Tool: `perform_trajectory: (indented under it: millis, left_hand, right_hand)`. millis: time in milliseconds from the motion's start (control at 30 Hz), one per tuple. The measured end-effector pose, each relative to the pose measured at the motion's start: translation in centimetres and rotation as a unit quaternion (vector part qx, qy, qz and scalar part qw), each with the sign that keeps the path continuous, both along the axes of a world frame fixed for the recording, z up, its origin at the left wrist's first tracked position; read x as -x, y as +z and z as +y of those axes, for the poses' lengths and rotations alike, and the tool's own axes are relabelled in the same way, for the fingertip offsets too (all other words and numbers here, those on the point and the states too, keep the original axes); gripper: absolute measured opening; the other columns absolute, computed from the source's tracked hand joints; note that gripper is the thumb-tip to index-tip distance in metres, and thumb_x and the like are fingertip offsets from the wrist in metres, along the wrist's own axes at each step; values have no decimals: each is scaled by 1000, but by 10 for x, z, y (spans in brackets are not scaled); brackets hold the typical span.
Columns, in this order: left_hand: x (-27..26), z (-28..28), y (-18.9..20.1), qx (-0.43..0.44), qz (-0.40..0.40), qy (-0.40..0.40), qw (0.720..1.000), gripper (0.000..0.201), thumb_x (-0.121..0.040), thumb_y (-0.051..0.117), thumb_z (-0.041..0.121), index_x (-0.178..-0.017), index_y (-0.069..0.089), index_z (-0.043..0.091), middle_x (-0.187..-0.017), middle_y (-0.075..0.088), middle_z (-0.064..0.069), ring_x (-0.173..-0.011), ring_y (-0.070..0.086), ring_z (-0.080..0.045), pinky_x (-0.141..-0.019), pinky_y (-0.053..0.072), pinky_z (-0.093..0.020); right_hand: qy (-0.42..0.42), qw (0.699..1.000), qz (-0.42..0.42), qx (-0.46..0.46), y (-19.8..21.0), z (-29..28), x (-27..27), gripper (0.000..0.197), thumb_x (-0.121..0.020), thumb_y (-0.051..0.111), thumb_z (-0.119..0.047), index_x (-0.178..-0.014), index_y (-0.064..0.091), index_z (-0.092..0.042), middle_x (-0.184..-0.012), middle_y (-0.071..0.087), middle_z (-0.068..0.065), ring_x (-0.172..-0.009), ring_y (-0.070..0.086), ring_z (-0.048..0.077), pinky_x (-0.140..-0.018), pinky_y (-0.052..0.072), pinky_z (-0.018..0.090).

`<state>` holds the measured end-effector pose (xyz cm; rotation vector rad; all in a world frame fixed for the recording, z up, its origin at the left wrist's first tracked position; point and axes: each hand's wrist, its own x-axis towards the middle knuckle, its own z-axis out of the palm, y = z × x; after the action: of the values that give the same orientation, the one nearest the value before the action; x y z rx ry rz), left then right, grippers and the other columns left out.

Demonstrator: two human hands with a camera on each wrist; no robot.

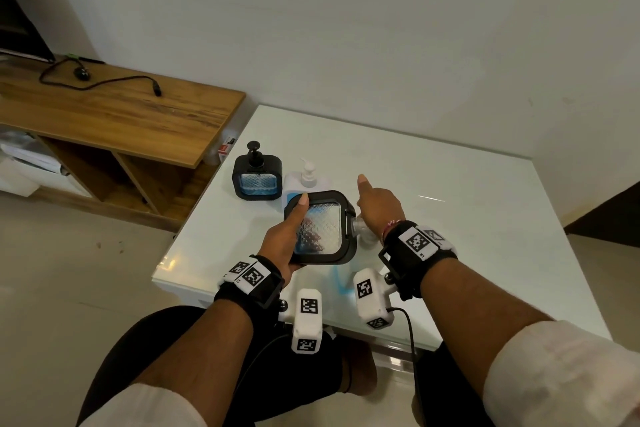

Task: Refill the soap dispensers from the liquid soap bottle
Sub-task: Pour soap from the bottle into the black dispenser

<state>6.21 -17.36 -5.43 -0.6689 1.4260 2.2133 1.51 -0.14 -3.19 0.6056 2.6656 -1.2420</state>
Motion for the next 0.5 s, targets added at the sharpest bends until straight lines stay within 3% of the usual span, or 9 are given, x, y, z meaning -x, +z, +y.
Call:
perform_trajectory:
  millis: [100,333,500]
  left_hand:
    - [-1,-1,1,-9,0,-4,1000,89,-54,80,67,-127,69,17,-117,76,-7,-110,72,-30,-96,58,-51]
    - [2,2,1,1,0,-6,1000,92,-46,82,68,-122,71,17,-115,77,-8,-108,72,-29,-98,57,-51]
    - [0,0,4,-4,-2,-2,1000,79,-59,77,64,-122,70,16,-113,77,-8,-106,73,-28,-83,62,-42]
  right_hand:
    - [-4,999,19,33,5,-2,-2,72,-101,22,-54,-102,67,2,-99,69,19,-97,61,32,-88,41,37]
    - [0,1000,-5,-5,1,-1,-4,71,-101,24,-55,-94,68,0,-101,68,15,-91,57,28,-80,35,31]
    - [6,1000,24,6,4,-2,-3,72,-100,20,-56,-100,67,-2,-103,68,17,-100,60,32,-96,42,40]
